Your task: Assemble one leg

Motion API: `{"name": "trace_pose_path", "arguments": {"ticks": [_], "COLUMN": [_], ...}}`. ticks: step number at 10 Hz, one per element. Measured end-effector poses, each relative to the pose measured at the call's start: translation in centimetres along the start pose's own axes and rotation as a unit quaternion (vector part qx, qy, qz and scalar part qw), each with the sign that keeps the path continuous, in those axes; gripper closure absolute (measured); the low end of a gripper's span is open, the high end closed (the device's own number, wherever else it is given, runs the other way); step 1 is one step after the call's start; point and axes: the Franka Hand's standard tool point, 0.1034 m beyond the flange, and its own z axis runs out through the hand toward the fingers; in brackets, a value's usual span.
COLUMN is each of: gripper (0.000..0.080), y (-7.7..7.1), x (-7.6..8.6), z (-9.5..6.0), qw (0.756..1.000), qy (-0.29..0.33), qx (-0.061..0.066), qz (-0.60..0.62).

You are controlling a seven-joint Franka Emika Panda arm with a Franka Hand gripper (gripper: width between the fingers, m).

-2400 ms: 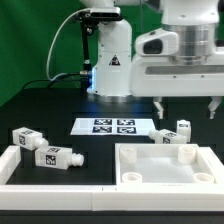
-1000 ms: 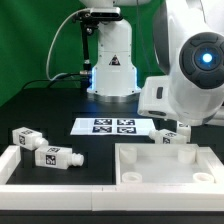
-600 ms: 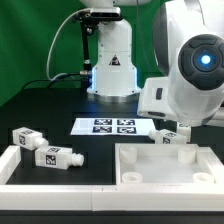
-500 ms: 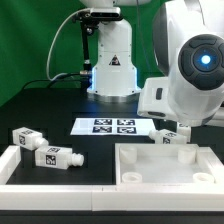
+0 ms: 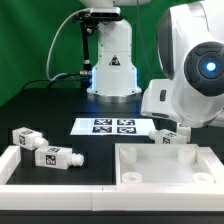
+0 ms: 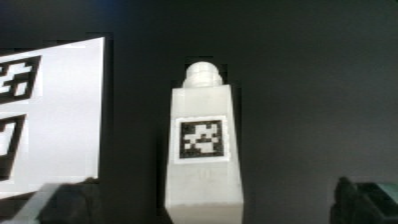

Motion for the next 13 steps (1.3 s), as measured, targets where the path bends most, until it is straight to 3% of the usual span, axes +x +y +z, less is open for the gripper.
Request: {"name": "trace_pose_path", "arguments": {"ticks": [2, 5, 9, 10, 11, 12, 13], "gripper": [0.0151, 0.0151, 0.0151, 0.0246, 0.0413, 0.0413, 0.0511], "y": [0.0, 0.0, 0.1, 0.1, 0.1, 0.1, 0.1], "x": [0.0, 0.6, 0.8, 0.8, 0.8, 0.8, 0.8], "z": [0.2, 4.5, 4.6, 4.6, 4.6, 4.6, 4.5], "qw": [1.0, 0.999, 0.999, 0.999, 0.999, 0.999, 0.999], "qy": [-0.001, -0.022, -0.022, -0.023, -0.023, -0.023, -0.023], "qx": [0.0, -0.012, -0.011, -0.011, -0.011, -0.011, -0.011], "qz": [0.0, 0.023, 0.023, 0.023, 0.023, 0.023, 0.022]}}
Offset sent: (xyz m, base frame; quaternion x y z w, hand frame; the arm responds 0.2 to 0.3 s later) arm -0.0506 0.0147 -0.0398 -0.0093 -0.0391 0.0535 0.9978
